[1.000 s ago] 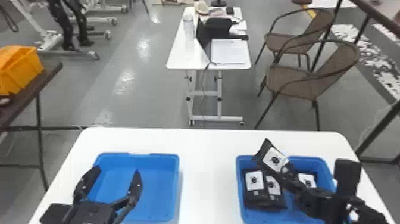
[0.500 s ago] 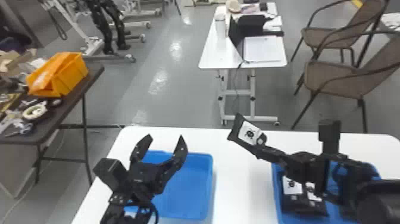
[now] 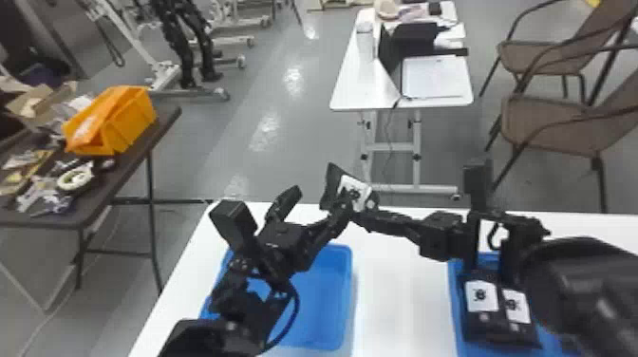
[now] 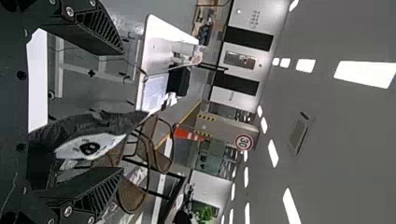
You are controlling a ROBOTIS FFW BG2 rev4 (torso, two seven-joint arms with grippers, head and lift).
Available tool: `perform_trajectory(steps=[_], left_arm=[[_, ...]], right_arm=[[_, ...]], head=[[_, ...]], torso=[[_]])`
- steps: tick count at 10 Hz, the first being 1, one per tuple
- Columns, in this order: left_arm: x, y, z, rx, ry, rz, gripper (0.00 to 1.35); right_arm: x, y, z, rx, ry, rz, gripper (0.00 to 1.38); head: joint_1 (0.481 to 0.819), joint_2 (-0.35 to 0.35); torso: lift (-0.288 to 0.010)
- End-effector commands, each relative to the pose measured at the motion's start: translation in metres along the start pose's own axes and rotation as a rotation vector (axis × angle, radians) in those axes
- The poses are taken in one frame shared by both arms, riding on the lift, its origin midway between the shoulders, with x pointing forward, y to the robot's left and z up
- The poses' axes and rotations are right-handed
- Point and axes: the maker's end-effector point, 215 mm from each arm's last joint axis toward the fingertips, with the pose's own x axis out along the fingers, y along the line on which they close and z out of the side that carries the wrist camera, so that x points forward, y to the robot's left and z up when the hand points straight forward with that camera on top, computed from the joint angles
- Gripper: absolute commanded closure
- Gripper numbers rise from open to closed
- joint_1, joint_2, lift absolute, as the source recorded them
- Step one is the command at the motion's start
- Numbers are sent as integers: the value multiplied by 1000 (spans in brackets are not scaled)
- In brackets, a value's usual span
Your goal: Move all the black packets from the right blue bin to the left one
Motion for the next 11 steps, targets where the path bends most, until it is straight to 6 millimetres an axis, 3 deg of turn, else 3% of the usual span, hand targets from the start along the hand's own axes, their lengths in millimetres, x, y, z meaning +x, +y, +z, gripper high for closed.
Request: perform_trajectory(steps=[1, 3, 4, 5, 11], left_arm=[[4, -1, -2, 4, 15, -5, 144], [3, -1, -9, 1, 40, -3, 165], [3, 1, -10, -7, 39, 7, 656], [-3, 11, -6, -11, 5, 76, 1280], [-11, 18, 7, -5, -71, 128, 1222]], right_arm=[[18, 21, 6, -22, 12, 58, 1254], [23, 30, 6, -27, 16, 80, 1254], [23, 30, 5, -19, 15, 82, 1254], [23, 29, 4, -17, 15, 82, 1254], [23, 27, 5, -19, -6, 79, 1253]], head=[[695, 249], [695, 273], [695, 282], [695, 284], [695, 310]], torso=[[0], [0], [0], [0], [0]])
